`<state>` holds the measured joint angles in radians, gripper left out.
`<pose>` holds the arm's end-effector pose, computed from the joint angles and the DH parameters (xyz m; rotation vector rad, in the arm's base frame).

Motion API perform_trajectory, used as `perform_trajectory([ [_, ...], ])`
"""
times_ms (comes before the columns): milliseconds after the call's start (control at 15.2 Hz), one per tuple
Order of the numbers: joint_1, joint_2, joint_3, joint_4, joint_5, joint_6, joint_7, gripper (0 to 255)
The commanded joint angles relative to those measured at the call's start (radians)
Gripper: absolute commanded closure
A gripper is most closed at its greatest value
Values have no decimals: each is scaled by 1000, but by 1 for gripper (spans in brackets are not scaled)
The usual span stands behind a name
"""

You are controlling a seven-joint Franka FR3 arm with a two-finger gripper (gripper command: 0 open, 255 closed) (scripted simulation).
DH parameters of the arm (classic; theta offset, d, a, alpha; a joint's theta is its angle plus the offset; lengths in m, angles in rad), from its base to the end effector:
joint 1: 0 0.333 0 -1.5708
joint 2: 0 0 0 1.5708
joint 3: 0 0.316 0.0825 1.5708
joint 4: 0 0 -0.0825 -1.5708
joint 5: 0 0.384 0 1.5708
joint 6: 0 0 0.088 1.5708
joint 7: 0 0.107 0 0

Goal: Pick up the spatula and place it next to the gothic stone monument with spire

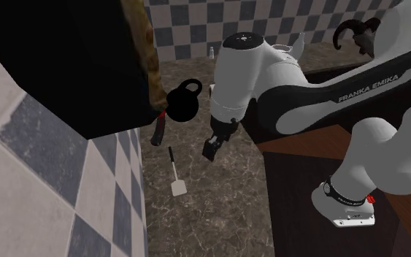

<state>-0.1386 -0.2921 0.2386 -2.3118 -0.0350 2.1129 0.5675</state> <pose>0.4658 0.0496 0.4649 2.9907 -0.6964 0.1724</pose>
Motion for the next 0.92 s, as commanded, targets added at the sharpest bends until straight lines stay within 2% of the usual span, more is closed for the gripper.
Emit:
perform_trajectory([
  [0, -17, 78, 10, 19, -18, 52, 63, 0],
  [396, -48, 307, 18, 113, -87, 162, 251, 0],
  [858, -45, 573, -24, 269, -158, 244, 445, 0],
])
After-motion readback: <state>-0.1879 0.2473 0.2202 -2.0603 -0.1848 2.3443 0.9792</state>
